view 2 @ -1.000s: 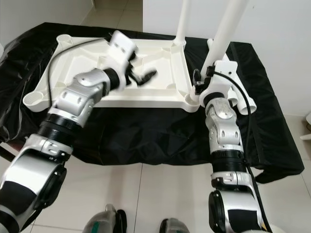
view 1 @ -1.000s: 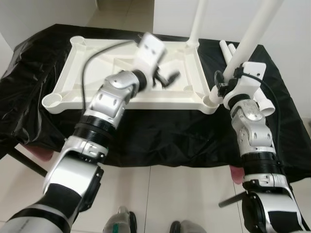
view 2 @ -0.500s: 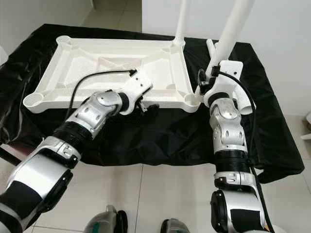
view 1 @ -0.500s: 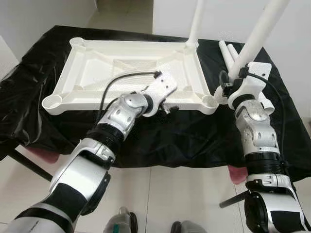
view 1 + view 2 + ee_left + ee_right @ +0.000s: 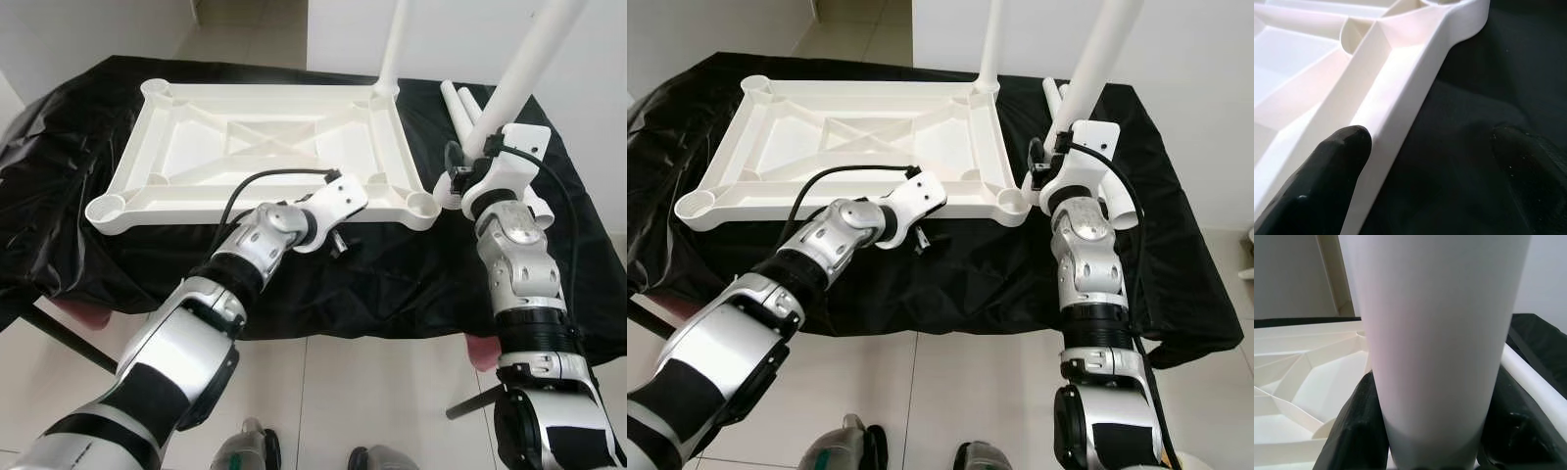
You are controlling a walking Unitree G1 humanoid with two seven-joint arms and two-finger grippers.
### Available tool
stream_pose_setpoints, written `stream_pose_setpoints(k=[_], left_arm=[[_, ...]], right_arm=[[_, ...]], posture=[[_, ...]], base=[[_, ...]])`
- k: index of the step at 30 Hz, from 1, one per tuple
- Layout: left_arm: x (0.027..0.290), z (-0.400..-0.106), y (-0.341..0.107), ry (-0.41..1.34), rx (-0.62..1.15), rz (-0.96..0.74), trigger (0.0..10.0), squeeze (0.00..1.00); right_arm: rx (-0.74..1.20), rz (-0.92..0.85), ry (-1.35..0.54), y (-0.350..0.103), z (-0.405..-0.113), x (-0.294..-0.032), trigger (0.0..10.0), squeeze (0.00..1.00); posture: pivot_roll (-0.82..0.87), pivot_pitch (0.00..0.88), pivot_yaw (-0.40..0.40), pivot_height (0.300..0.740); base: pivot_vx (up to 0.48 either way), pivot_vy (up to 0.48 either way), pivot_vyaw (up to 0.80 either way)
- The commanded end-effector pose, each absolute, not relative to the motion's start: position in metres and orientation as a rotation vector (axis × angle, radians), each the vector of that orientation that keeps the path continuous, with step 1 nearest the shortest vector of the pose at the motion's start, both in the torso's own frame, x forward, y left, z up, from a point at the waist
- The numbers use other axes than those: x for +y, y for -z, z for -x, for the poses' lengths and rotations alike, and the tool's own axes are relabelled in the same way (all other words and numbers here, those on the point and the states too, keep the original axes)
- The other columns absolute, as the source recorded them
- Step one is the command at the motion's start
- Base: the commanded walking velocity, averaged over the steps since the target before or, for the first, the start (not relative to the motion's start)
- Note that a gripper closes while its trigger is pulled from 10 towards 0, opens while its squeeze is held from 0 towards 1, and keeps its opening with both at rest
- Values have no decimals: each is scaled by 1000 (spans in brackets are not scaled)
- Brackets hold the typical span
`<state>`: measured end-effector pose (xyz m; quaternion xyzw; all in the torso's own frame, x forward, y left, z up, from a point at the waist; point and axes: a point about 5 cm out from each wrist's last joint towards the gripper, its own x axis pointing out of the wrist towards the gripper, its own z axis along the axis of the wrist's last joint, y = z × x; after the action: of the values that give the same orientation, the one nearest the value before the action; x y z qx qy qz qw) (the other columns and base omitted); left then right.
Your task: Building children table
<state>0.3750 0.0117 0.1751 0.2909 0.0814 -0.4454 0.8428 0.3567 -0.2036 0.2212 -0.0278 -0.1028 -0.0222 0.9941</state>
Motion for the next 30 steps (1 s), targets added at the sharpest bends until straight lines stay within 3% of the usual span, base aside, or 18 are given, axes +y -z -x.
stream_pose_setpoints(k=[1, 24, 30], left_arm=[[15, -378, -175, 895, 163, -634, 10000, 0], [25, -387, -180, 815, 178, -614, 10000, 0], [28, -384, -165, 839, 276, -629, 10000, 0]], right_arm=[[-212, 50, 50, -223, -355, -204, 10000, 0], [-188, 52, 45, -217, -337, -206, 10000, 0], [-173, 68, 44, -215, -335, -206, 10000, 0]], posture=[[-36, 74, 60, 740], [-60, 152, 68, 740], [-66, 147, 66, 740]], base=[[0, 0, 0], [0, 0, 0], [0, 0, 0]])
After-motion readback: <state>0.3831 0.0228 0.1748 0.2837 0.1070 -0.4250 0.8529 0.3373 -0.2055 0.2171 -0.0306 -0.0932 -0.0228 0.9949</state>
